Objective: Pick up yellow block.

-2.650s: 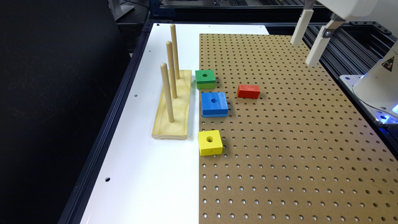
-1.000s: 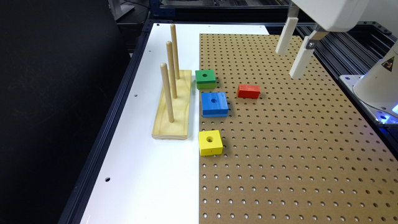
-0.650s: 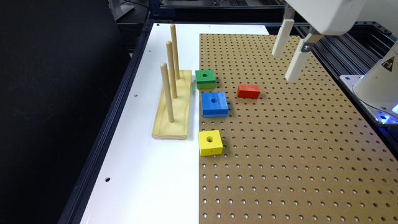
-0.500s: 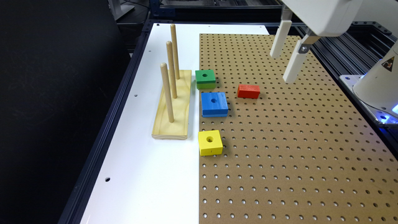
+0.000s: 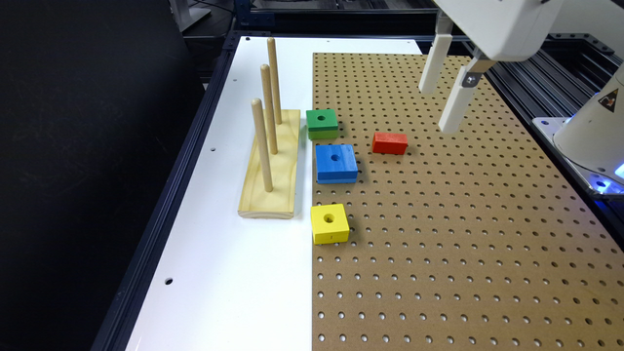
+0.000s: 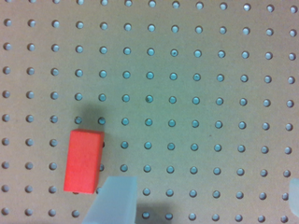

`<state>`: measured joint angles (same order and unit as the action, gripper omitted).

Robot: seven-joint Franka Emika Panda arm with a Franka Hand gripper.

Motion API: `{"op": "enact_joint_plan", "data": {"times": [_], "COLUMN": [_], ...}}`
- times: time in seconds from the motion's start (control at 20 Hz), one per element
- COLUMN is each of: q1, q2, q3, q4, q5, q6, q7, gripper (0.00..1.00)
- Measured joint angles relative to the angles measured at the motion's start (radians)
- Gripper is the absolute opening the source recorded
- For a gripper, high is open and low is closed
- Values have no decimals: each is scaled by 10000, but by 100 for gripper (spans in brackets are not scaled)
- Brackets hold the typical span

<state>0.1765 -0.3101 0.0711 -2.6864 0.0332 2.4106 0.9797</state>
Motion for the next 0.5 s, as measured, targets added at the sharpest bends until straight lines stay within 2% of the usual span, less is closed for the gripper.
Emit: {"op": "enact_joint_plan", "data": {"times": [0.3,0.5], "q1": [29,77], "q2": [59,224], "q3": [36,208], "q4": [97,307], "q5": [12,25], "q6": [0,1], "q7": [31,249], "gripper": [100,100]}}
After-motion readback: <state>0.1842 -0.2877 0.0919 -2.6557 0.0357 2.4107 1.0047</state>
